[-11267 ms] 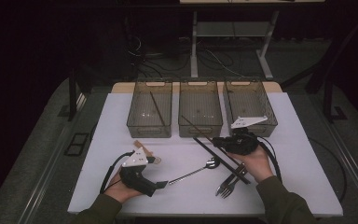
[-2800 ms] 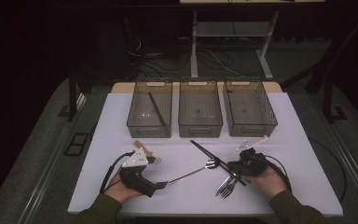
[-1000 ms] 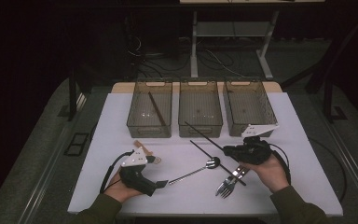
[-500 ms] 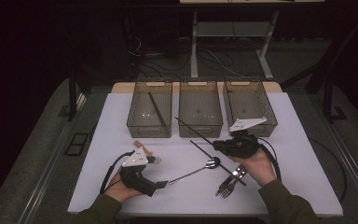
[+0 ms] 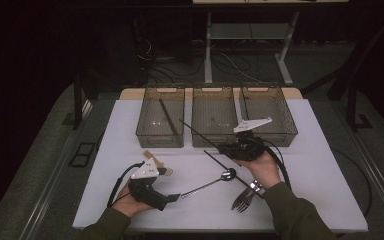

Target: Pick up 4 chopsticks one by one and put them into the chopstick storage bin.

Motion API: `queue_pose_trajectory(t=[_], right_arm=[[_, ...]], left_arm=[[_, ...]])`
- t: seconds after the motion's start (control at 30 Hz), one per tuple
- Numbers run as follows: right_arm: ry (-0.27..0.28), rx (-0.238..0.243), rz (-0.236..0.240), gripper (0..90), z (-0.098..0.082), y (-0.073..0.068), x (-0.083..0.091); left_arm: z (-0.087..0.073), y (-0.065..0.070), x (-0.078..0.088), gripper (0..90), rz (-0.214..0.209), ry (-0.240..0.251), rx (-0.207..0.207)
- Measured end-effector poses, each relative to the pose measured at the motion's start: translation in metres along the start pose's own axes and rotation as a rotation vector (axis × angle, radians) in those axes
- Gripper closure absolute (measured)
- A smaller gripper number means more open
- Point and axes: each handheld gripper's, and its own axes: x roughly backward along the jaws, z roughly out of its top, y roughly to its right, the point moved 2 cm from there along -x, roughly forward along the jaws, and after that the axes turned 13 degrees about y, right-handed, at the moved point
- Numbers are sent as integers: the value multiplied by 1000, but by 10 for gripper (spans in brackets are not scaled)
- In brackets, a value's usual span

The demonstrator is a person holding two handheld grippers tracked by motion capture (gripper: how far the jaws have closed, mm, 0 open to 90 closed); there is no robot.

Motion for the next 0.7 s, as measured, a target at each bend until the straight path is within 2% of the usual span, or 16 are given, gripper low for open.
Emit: queue_pose_trajectory(t=[0.47,0.7], right_arm=[[-26,-1,-46,846,33,0,-31],[-45,-4,-68,847,51,0,-54]], left_arm=[[0,1,0,0,3,6,9],[0,1,1,0,0,-6,-1]])
